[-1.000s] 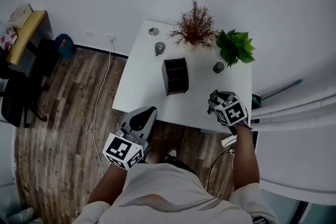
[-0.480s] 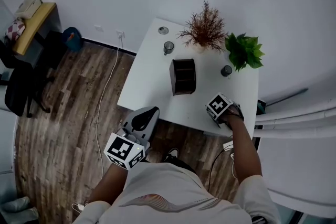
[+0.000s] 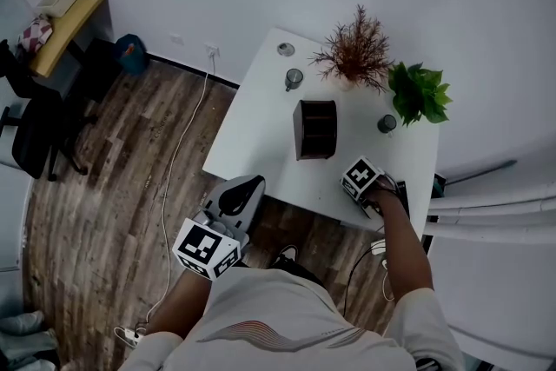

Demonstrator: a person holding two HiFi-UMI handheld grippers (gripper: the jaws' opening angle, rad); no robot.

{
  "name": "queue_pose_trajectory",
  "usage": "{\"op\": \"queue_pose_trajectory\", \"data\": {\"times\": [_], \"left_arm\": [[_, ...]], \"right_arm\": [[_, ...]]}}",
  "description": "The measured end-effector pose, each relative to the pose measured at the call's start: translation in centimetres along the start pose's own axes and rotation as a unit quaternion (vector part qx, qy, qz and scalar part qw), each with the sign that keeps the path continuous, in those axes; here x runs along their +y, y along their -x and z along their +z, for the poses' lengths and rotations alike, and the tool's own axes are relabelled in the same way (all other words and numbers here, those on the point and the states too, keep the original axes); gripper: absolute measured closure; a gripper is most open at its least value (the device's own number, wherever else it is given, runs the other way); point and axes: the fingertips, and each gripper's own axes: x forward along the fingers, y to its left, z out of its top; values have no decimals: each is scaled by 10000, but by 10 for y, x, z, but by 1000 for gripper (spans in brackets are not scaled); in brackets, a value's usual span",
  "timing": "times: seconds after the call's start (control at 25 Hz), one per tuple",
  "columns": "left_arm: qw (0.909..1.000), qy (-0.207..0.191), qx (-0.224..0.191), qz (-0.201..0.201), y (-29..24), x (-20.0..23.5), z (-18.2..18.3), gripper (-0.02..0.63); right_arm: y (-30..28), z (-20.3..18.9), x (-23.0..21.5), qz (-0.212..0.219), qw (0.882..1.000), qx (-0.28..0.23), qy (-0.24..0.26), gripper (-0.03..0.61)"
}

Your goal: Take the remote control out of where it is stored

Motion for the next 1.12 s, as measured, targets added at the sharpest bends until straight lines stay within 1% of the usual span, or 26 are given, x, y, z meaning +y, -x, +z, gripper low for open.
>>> {"op": "queue_pose_trajectory", "data": {"times": [0.2,0.32,0.52,0.6,0.64,0.72,0.76,0.8,0.88,0.96,1.04,1.12], "left_arm": [[10000,-18,22,22,3,2,1,606],[10000,-45,24,50,3,3,1,606],[9999,-135,-21,83,3,1,8,606],[9998,-177,-40,94,4,-1,12,606],[9997,-197,-47,95,4,-3,13,606],[9996,-252,-67,78,4,-9,16,606],[9995,-283,-80,65,4,-13,17,606],[9995,-311,-94,54,5,-17,18,606],[9992,-364,-129,30,6,-24,21,606],[9990,-428,-161,-4,5,-32,25,606],[9986,-495,-184,-46,4,-40,28,606],[9982,-552,-210,-80,5,-48,32,606]], "right_arm": [[-8,1,1,-16,9997,-186,-177,391],[-8,4,3,-29,9986,-460,-247,391],[6,12,-5,-61,9911,-1189,-602,387],[21,16,-7,-129,9846,-1579,-742,385],[32,19,-8,-188,9791,-1845,-833,385],[57,24,-7,-202,9616,-2509,-1091,387],[71,25,-5,-168,9491,-2888,-1248,388],[88,26,-2,-156,9337,-3287,-1414,406],[123,25,3,-197,8971,-4075,-1694,507],[155,21,9,-245,8623,-4715,-1830,546],[183,16,17,-306,8343,-5171,-1887,563],[207,11,27,-337,8103,-5535,-1893,563]]}}
